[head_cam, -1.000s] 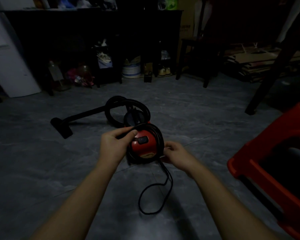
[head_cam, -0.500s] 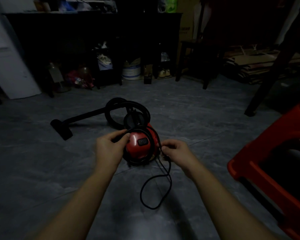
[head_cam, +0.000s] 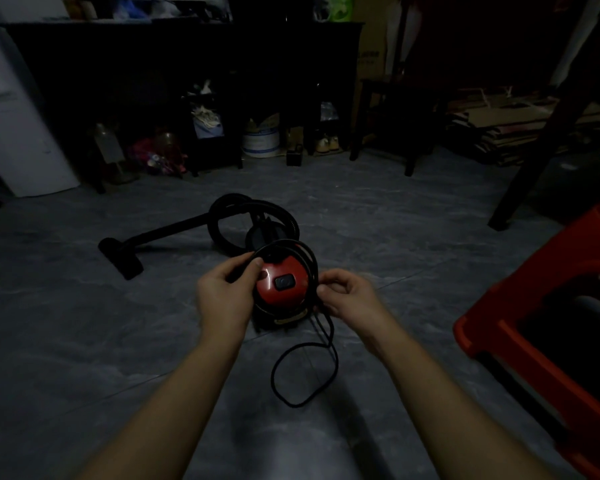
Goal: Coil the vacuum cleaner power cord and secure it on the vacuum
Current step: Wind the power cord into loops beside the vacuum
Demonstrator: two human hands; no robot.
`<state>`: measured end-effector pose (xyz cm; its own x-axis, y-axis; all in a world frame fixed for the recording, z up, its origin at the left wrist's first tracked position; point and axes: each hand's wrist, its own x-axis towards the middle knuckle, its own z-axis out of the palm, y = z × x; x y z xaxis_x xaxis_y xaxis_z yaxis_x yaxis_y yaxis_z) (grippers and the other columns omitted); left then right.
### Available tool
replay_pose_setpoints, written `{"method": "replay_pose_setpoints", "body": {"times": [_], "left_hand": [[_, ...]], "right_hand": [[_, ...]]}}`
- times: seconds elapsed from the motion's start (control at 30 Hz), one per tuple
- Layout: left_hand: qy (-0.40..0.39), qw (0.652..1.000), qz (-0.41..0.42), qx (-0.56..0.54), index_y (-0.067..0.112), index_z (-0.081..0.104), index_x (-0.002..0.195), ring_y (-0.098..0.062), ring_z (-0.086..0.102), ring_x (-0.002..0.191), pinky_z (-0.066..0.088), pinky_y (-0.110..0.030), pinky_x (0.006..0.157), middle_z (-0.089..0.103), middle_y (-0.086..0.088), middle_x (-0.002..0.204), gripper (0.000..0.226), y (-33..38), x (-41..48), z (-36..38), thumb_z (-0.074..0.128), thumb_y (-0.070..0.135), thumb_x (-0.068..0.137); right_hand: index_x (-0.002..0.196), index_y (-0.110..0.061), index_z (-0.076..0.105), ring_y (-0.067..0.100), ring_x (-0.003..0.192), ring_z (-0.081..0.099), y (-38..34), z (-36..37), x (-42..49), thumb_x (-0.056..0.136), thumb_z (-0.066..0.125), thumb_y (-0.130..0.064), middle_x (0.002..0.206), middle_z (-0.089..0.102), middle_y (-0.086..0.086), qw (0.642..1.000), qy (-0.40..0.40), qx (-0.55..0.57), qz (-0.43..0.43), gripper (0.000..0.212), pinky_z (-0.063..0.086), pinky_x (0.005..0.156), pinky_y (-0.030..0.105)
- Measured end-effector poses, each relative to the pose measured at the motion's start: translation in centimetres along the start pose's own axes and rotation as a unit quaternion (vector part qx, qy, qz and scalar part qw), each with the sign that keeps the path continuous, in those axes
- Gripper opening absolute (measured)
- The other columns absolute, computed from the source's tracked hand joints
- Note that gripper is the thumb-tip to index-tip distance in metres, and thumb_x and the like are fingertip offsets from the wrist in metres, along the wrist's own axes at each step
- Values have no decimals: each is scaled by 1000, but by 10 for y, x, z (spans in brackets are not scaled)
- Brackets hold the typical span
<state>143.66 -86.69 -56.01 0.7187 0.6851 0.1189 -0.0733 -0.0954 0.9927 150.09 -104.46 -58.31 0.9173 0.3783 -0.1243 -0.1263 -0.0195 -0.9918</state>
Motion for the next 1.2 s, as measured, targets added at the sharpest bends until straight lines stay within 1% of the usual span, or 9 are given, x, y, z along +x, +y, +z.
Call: {"method": "replay_pose_setpoints", "body": {"times": [0.13, 0.3, 0.5, 0.6, 0.7, 0.9, 1.03, 1.1, 1.2], "left_hand": [[16, 999, -44, -23, 12, 75, 106, -15, 75, 86, 59, -38, 88, 77, -4, 93, 20, -3, 2, -2, 74, 17, 87], [21, 998, -50, -30, 9, 75, 105, -17, 75, 85, 59, -40, 89, 77, -7, 91, 19, -3, 2, -3, 73, 15, 87], [22, 998, -55, -36, 5, 74, 106, -18, 75, 83, 60, -37, 86, 77, -9, 90, 21, -3, 0, -2, 73, 14, 87], [29, 997, -55, -33, 5, 73, 105, -17, 75, 82, 60, -33, 83, 77, -10, 89, 19, -2, -2, -2, 71, 13, 88], [37, 998, -51, -19, 7, 74, 103, -17, 75, 82, 60, -35, 84, 77, -9, 89, 17, -3, -3, -1, 71, 14, 88], [47, 998, -17, 23, 16, 76, 99, -14, 73, 86, 60, -42, 86, 76, 1, 89, 14, 1, -6, -1, 72, 22, 86], [54, 998, -10, 24, 17, 76, 98, -15, 73, 86, 60, -43, 86, 76, 1, 88, 13, 1, -6, -4, 72, 22, 86], [56, 998, -11, 25, 16, 76, 99, -15, 73, 87, 60, -43, 86, 76, 0, 90, 14, 2, -6, -4, 72, 22, 87], [40, 999, -15, 20, 17, 76, 99, -15, 73, 89, 59, -41, 87, 76, 0, 91, 14, 0, -5, -5, 73, 21, 86]], "right_hand": [[107, -9, 67, 21, 93, 73, -4, 2, -3, 92, 62, -4, 100, 77, 9, 1000, -6, -1, -14, 17, 58, 87, 32], [108, -8, 67, 21, 93, 73, -6, 5, -6, 92, 64, -5, 101, 76, 11, 1000, -8, -11, -21, 17, 58, 82, 28], [98, -14, 56, 7, 71, 70, -5, 4, -6, 89, 69, -10, 67, 71, -7, 1000, 1, 4, -30, 17, 53, 72, 28], [106, -15, 58, 13, 82, 72, -8, 6, -8, 89, 70, -12, 81, 76, -1, 1000, -14, 10, -22, 21, 54, 76, 29], [119, -20, 62, 20, 100, 72, -10, 8, -10, 90, 69, -15, 103, 76, 7, 999, -34, 15, -8, 30, 56, 90, 35], [122, -19, 66, 12, 101, 72, -14, 9, -13, 91, 69, -23, 108, 75, 2, 999, -31, 6, -8, 31, 57, 86, 27], [118, -22, 69, 16, 103, 71, -15, 12, -14, 91, 64, -40, 108, 75, 0, 1000, -24, -6, -4, 32, 56, 94, 38], [117, -22, 69, 12, 98, 72, -16, 12, -14, 90, 66, -39, 106, 75, 0, 1000, -24, -16, -7, 32, 58, 87, 31], [119, -12, 67, 8, 85, 73, -16, 13, -15, 88, 72, -17, 100, 75, 4, 999, -16, -36, -29, 33, 56, 71, 19]]}}
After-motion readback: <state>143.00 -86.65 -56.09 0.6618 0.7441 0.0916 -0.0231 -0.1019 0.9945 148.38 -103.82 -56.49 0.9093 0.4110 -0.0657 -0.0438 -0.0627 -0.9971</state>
